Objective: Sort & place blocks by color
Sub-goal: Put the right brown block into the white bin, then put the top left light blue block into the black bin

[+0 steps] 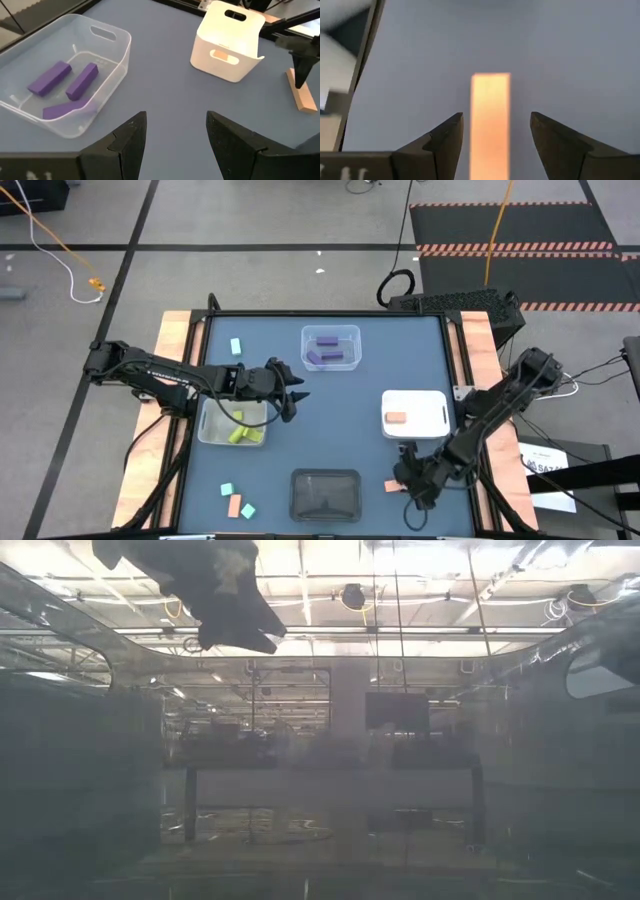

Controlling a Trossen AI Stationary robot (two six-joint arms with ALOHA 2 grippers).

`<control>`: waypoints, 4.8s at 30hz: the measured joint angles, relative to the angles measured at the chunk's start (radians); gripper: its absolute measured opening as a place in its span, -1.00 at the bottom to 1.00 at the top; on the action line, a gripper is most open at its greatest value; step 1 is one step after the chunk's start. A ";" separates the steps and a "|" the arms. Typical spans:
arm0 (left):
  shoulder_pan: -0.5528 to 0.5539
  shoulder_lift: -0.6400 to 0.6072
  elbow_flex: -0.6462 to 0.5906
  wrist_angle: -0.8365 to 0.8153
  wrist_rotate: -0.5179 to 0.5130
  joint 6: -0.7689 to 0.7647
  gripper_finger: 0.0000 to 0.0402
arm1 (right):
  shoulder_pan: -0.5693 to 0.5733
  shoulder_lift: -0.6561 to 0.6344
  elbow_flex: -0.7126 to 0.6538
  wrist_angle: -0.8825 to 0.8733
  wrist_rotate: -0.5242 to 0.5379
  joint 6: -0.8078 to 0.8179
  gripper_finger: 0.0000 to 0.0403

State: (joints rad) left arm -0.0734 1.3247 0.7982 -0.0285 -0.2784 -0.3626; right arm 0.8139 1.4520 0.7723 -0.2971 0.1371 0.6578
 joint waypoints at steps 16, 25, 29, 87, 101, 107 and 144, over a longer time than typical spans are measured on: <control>0.000 0.000 0.000 0.001 0.000 -0.013 0.03 | 0.067 0.142 0.004 0.015 0.049 -0.116 -0.22; 0.000 0.000 0.000 0.000 0.000 -0.008 0.03 | 0.065 0.093 -0.004 0.035 0.042 -0.164 -0.44; 0.000 0.000 0.000 -0.004 0.000 -0.009 0.03 | 0.062 -0.011 -0.001 0.158 0.078 -0.249 -0.44; -0.079 0.000 0.000 0.176 -0.001 -0.105 0.03 | -0.246 -0.218 0.000 0.344 1.002 -0.672 -0.41; -0.079 0.000 0.000 0.098 -0.001 -0.125 0.03 | -0.199 -0.319 0.001 -0.167 0.437 0.010 -0.42; -0.087 0.000 0.000 0.017 0.025 -0.267 0.03 | -0.238 -0.471 0.001 -0.474 0.319 0.218 -0.41; -0.224 -0.031 -0.001 -0.444 0.452 -0.947 0.03 | -0.403 -0.442 0.000 -0.741 0.309 0.167 0.13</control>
State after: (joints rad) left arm -0.2978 1.2936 0.7975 -0.4725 0.1737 -1.3093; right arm 0.4107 1.0096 0.7723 -1.0377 0.4461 0.8246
